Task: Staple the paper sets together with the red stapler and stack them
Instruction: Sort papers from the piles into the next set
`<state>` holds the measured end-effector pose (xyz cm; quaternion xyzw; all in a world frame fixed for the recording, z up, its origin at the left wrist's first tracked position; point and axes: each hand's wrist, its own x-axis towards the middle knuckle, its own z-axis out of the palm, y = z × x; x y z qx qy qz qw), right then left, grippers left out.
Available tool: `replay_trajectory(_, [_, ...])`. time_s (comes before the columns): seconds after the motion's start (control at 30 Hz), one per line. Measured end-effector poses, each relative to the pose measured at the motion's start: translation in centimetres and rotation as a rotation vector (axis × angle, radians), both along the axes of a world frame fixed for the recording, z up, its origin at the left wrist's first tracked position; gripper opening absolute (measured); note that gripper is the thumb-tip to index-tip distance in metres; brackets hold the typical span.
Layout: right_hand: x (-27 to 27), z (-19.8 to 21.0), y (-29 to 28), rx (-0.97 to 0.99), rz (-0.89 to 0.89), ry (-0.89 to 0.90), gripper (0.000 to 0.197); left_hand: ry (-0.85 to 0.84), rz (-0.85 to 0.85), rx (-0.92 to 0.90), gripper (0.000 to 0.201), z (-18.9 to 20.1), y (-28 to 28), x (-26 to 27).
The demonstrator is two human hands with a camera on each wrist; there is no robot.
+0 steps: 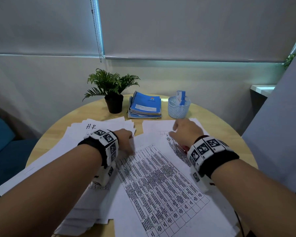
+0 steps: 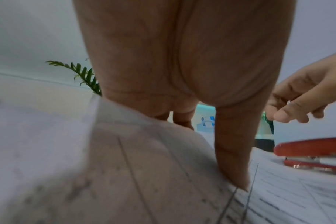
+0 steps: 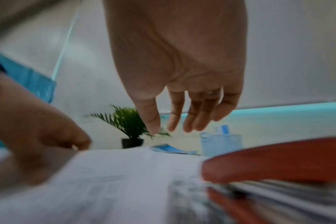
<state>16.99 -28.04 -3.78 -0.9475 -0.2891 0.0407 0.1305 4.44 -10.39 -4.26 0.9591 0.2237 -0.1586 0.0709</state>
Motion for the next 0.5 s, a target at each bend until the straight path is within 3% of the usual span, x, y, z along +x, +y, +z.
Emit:
replay_trajectory(0.1, [-1.8,-0.1,1.6,0.233,0.109,0.277,0.012,-0.157,0.027,-0.077,0.034,0.6,-0.1,-0.4])
replay_trajectory(0.17, [-2.9,-0.5,2.8,0.300,0.124,0.388,0.017,-0.287,0.029,-0.150,0.025,0.8,0.1,-0.8])
replay_trajectory(0.33, [-4.4,-1.1,4.1,0.352,0.010,0.470,0.021,-0.497,0.063,-0.333,0.030,0.9,-0.1,-2.1])
replay_trajectory(0.5, [-5.3,-0.7,4.0,0.391,-0.011,0.509,0.017,-0.571,0.025,-0.330,0.027,0.5,-0.4,-3.1])
